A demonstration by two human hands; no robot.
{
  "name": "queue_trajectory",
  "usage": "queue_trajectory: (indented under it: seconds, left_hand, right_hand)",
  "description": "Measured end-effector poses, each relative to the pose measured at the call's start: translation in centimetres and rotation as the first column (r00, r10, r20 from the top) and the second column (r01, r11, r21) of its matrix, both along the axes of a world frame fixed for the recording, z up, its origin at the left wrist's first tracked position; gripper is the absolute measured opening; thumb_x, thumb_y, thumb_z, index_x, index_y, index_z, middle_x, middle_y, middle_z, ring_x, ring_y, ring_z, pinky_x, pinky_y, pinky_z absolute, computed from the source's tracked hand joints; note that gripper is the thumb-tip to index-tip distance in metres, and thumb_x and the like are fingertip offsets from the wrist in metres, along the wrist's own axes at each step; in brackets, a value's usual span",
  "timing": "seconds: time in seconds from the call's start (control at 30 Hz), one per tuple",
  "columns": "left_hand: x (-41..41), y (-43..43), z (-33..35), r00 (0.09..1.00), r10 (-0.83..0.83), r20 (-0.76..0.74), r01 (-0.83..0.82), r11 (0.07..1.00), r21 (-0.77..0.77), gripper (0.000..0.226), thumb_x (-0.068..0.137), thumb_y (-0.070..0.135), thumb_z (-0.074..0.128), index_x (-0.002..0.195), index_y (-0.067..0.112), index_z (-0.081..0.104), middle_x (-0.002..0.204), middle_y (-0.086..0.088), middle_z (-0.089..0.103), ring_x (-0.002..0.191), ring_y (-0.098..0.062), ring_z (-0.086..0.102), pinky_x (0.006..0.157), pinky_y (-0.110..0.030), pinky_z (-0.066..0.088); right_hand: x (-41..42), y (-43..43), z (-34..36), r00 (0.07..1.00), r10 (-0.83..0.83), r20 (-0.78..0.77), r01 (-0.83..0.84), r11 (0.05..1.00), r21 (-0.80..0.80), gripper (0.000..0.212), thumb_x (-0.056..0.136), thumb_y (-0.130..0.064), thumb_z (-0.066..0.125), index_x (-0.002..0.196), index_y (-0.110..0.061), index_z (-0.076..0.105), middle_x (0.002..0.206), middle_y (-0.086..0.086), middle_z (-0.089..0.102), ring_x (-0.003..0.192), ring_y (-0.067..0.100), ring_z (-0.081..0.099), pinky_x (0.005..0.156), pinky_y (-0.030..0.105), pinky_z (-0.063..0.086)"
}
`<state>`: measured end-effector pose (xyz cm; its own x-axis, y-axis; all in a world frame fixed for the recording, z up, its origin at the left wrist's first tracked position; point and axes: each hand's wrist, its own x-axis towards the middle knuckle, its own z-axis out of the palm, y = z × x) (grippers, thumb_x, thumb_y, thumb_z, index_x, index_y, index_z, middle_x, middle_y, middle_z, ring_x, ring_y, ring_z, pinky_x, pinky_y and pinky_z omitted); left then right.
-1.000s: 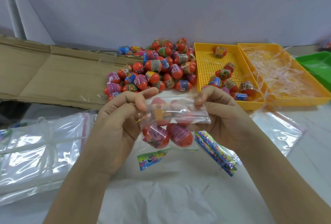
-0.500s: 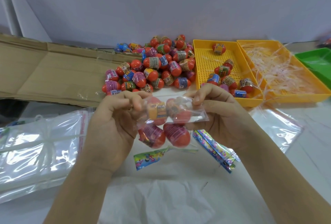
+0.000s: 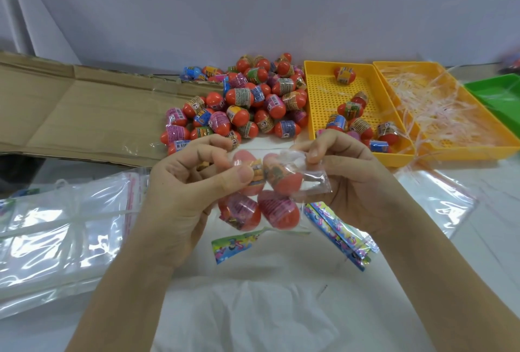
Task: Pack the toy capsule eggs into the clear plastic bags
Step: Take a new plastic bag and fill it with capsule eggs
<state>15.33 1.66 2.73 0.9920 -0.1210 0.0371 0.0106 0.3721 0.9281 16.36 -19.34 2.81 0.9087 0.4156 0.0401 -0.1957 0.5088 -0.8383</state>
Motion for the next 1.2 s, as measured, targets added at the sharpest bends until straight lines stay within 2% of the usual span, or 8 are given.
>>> queue_trajectory:
  seconds: [0.2,0.33,0.6,0.7,0.8,0.97,1.13,1.2]
  left_hand:
    - [0.1,0.3,0.2,0.999,-0.044,0.018,0.045,0.997,-0.07,0.027,0.047,0.026,0.091,0.069,0.022,0.076,0.111,0.007,0.073,0.084,-0.012,0.073,0.062,-0.021,0.058]
    - [0.1,0.1,0.3,1.0,-0.004,-0.011,0.003,0.992,-0.128,0.02,0.056,0.016,0.073,0.074,0.024,0.078,0.103,0.004,0.076,0.079,-0.01,0.073,0.058,-0.02,0.058]
    - [0.2,0.1,0.2,0.99,-0.075,0.118,0.087,0.991,-0.103,0.026,0.065,0.024,0.076,0.09,0.029,0.079,0.095,0.006,0.077,0.081,-0.007,0.073,0.061,-0.02,0.059]
    - [0.4,0.1,-0.2,0.994,0.006,0.106,0.0,0.998,-0.056,0.026,0.068,0.022,0.075,0.093,0.027,0.078,0.089,0.004,0.077,0.075,-0.008,0.072,0.058,-0.021,0.059]
    - [0.5,-0.2,-0.5,0.992,0.083,0.096,-0.078,0.996,-0.05,0.024,0.075,0.012,0.067,0.089,0.027,0.079,0.085,0.005,0.077,0.07,-0.005,0.071,0.057,-0.019,0.057]
    - [0.2,-0.7,-0.6,0.988,0.084,0.127,-0.085,0.996,-0.002,0.026,0.071,0.012,0.072,0.091,0.027,0.079,0.092,0.003,0.077,0.075,-0.006,0.072,0.059,-0.016,0.055]
    - [0.1,-1.0,-0.7,0.993,0.089,0.072,-0.084,0.994,-0.072,0.039,0.07,0.005,0.064,0.104,0.022,0.072,0.098,0.0,0.077,0.081,-0.008,0.073,0.06,-0.02,0.057]
    - [0.1,-0.9,-0.5,0.996,0.074,0.053,-0.068,0.993,-0.1,0.046,0.07,0.007,0.063,0.115,0.021,0.063,0.099,-0.001,0.077,0.082,-0.008,0.073,0.061,-0.021,0.057]
  right_hand:
    - [0.0,-0.3,0.1,0.998,0.002,0.066,-0.002,1.0,0.0,0.011,0.068,-0.014,0.081,0.074,-0.011,0.071,0.096,0.005,0.072,0.077,0.021,0.072,0.06,0.033,0.06]
    - [0.1,-0.3,0.1,0.995,0.006,0.099,-0.01,0.999,0.037,0.005,0.073,-0.005,0.074,0.074,-0.005,0.07,0.099,0.011,0.071,0.072,0.022,0.071,0.057,0.028,0.058]
    - [0.0,-0.3,0.2,0.987,-0.032,0.16,0.035,0.999,-0.01,0.003,0.076,-0.005,0.07,0.074,-0.007,0.07,0.097,0.008,0.072,0.074,0.02,0.07,0.057,0.027,0.057]
    - [0.1,-0.3,0.2,0.99,-0.077,0.122,0.09,0.991,-0.1,0.023,0.079,0.009,0.062,0.077,-0.012,0.071,0.097,0.006,0.071,0.074,0.022,0.071,0.059,0.035,0.06]
    - [0.5,-0.3,0.7,0.989,-0.151,-0.004,0.149,0.98,-0.135,0.035,0.073,0.002,0.049,0.099,-0.016,0.063,0.104,0.009,0.069,0.07,0.024,0.071,0.062,0.046,0.06]
    - [1.3,0.2,0.5,0.955,-0.255,-0.148,0.18,0.903,-0.39,0.038,0.078,-0.033,0.063,0.116,-0.029,0.058,0.108,0.0,0.071,0.073,0.024,0.069,0.058,0.044,0.059]
    - [0.2,0.5,-0.7,0.996,-0.044,0.081,0.073,0.911,-0.407,0.036,0.072,-0.02,0.074,0.105,-0.032,0.068,0.077,-0.005,0.071,0.071,0.014,0.069,0.055,0.03,0.058]
    - [0.2,0.5,-0.7,0.991,-0.02,0.133,0.067,0.931,-0.358,0.037,0.068,-0.011,0.081,0.098,-0.03,0.073,0.078,-0.006,0.072,0.071,0.013,0.07,0.055,0.029,0.058]
